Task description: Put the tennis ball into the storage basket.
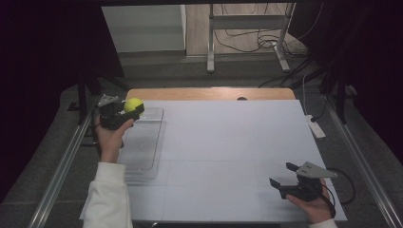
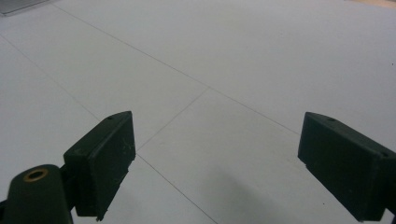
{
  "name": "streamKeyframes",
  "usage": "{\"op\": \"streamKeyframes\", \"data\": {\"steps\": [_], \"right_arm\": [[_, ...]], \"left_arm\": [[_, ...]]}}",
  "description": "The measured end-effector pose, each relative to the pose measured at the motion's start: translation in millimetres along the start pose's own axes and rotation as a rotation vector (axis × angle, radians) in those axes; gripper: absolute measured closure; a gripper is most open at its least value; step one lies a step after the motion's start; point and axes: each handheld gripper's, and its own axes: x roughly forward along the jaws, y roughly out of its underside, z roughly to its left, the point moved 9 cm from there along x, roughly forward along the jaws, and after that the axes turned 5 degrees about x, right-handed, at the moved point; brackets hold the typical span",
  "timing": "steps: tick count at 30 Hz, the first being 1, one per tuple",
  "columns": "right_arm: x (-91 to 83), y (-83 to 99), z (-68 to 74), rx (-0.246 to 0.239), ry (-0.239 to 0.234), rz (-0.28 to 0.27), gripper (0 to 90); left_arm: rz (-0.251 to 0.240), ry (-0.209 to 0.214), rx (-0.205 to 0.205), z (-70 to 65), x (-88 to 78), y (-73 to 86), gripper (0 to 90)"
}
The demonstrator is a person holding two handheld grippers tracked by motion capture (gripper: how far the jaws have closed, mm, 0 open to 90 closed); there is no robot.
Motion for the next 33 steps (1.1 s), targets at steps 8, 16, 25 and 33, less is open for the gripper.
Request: {"op": "streamKeyframes", "data": {"steps": [8,16,25,33], "right_arm": [[-0.3,0.0,0.0,-0.002,0.001,0.000,11.6],[-0.1,-0.2,0.5,-0.004,-0.001,0.000,11.6],[-0.4,-0.4,0.6,-0.003,-0.001,-0.001,11.6],[-0.5,-1.7,1.2,-0.003,-0.002,-0.006,11.6]], "left_arm": [[0.009,-0.007,-0.016,5.3,1.9,3.5,26.8],[0.028,-0.025,-0.028,13.7,3.2,7.9,26.8],[0.069,-0.033,-0.035,20.1,7.9,14.7,26.8],[0.096,-0.045,-0.028,21.0,13.4,19.8,26.8]]}}
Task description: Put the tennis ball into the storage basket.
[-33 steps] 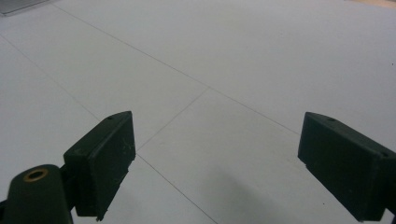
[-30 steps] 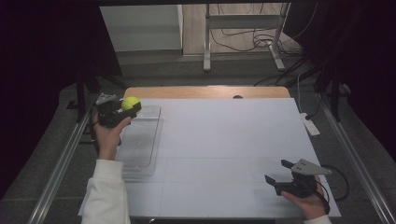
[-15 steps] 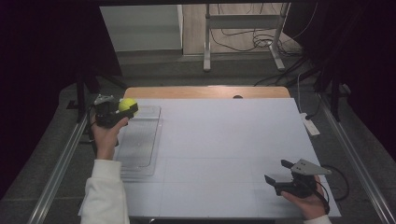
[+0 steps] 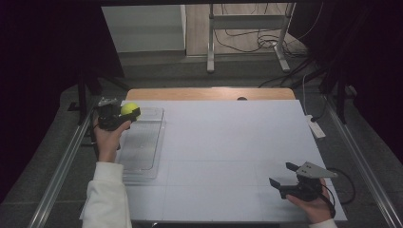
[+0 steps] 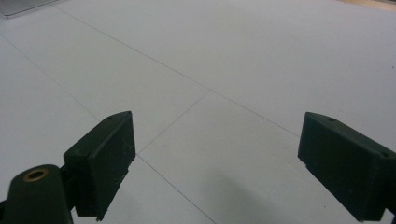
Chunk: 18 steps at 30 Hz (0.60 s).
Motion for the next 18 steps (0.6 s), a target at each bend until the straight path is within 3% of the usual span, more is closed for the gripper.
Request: {"op": "streamKeyframes", "data": {"steps": [7,11,18], "right_arm": [[0.6,0.2,-0.2,0.003,-0.003,-0.001,11.6],[0.6,0.3,-1.2,0.006,-0.002,0.000,11.7],[-0.1,-0.6,0.0,0.002,0.000,-0.003,11.8]], "left_arm": [[0.025,-0.019,0.023,0.2,4.4,-1.4,26.8],[0.043,-0.029,0.008,5.2,9.5,-1.9,26.8],[0.088,-0.048,0.017,10.9,18.7,-0.2,26.8]]}}
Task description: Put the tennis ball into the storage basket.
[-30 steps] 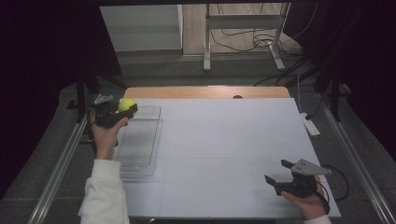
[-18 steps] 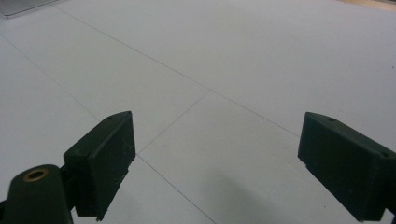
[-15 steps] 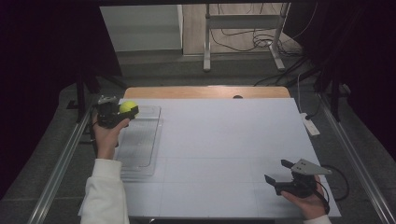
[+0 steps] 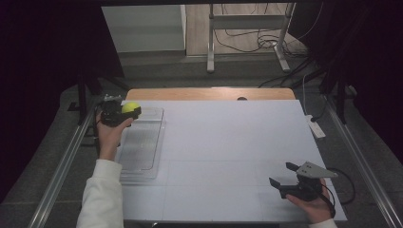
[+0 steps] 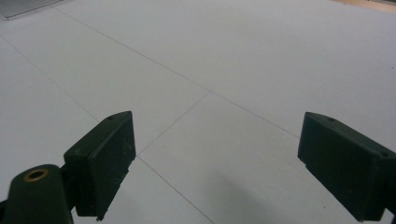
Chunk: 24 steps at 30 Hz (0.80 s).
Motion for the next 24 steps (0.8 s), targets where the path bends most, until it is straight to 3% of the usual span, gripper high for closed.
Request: {"op": "streamKeyframes", "data": {"steps": [4,24], "right_arm": [[0.3,0.5,-0.7,0.000,0.002,0.001,11.8],[-0.3,1.0,-1.2,0.003,0.004,0.004,11.8]], "left_arm": [[0.047,-0.043,0.033,3.4,9.6,4.2,26.8],[0.101,-0.024,0.041,-1.0,21.3,9.3,26.7]]}}
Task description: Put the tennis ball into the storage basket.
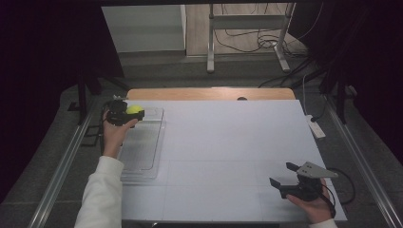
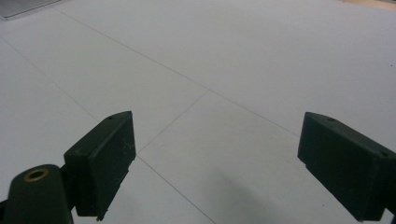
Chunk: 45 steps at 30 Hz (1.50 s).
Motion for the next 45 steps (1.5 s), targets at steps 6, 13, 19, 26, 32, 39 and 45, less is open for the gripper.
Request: {"op": "streamKeyframes", "data": {"steps": [6,13,19,26,32,39,45], "right_arm": [[0.3,0.1,0.1,-0.001,0.001,0.000,11.8],[0.2,0.5,0.0,0.002,0.003,0.002,11.8],[0.4,0.5,-0.5,0.003,0.000,0.000,11.8],[0.1,0.7,-0.6,0.001,0.002,0.001,11.8],[0.1,0.8,-0.8,0.003,0.002,0.002,11.8],[0.0,0.7,-0.9,0.002,0.003,0.002,11.8],[-0.4,0.4,-0.9,0.003,0.004,-0.001,11.8]], "left_arm": [[0.030,0.000,0.014,0.7,2.9,3.9,26.7],[0.057,-0.010,0.024,2.1,7.0,7.3,26.7],[0.073,-0.016,0.036,1.2,10.3,8.5,26.7],[0.093,-0.019,0.047,1.1,13.7,11.2,26.6],[0.115,-0.030,0.058,0.5,17.1,14.3,26.4],[0.135,-0.038,0.074,1.6,19.5,17.4,26.2],[0.156,-0.032,0.083,-1.4,24.4,20.7,26.2]]}}
